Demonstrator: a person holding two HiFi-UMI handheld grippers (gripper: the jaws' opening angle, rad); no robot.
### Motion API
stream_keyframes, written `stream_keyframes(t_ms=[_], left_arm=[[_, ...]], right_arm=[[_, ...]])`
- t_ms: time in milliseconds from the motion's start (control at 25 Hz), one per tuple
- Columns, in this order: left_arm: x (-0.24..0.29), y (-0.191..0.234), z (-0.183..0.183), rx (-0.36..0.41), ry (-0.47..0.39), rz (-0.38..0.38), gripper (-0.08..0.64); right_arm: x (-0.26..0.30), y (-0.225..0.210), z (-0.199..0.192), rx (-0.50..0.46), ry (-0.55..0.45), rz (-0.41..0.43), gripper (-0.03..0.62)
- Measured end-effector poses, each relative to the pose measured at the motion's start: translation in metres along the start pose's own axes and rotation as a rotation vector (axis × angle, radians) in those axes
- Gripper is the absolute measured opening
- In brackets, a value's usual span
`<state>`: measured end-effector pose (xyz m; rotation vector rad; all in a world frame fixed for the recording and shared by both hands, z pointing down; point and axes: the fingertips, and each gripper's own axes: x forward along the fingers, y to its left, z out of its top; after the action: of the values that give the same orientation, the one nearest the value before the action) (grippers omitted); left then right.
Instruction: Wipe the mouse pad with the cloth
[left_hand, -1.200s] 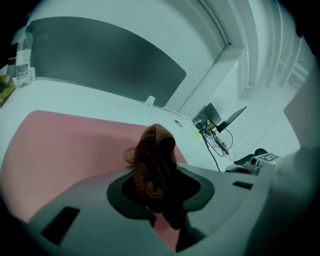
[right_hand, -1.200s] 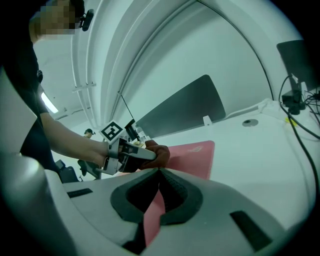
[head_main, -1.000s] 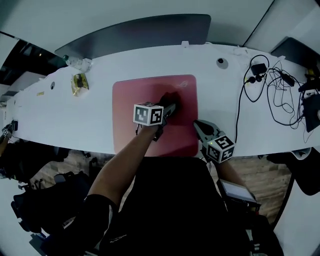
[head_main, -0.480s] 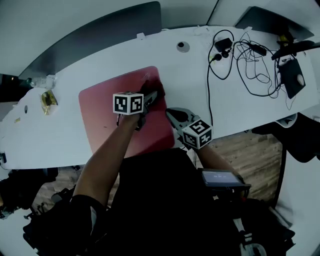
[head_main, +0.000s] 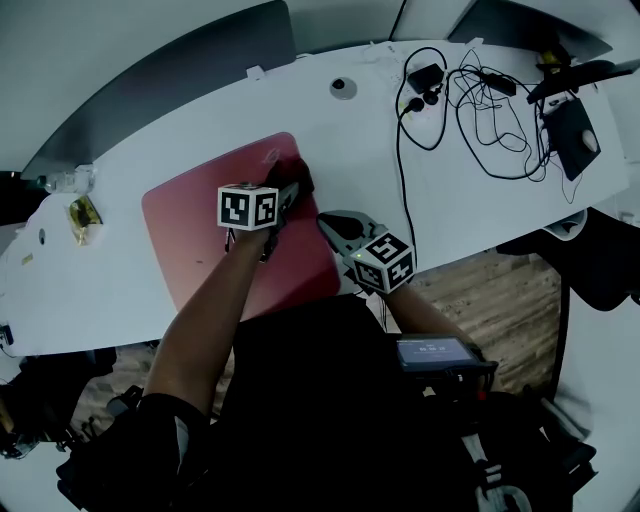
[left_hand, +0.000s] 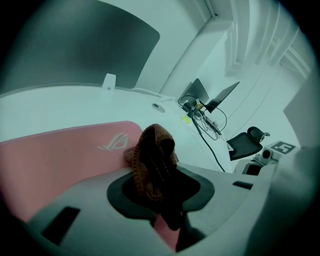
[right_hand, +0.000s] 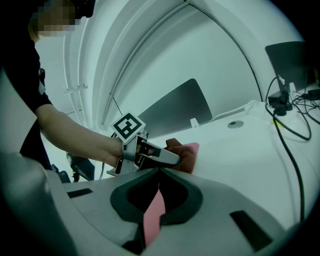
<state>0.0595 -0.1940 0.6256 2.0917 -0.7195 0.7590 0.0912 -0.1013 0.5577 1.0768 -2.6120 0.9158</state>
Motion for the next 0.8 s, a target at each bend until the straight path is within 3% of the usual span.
stream_keyframes(t_ms=[400, 800], left_arm=[[-0.023, 0.024, -0.006, -0.009, -0.007, 0.051, 0.11], [-0.061, 0.064, -0.024, -0.066, -0.031, 0.121, 0.112]], right_arm=[[0.006, 0.006, -0.002, 0.003, 0.003, 0.014, 0.026], [0.012, 0.017, -0.006, -0.011, 0.02, 0.039, 0.026]])
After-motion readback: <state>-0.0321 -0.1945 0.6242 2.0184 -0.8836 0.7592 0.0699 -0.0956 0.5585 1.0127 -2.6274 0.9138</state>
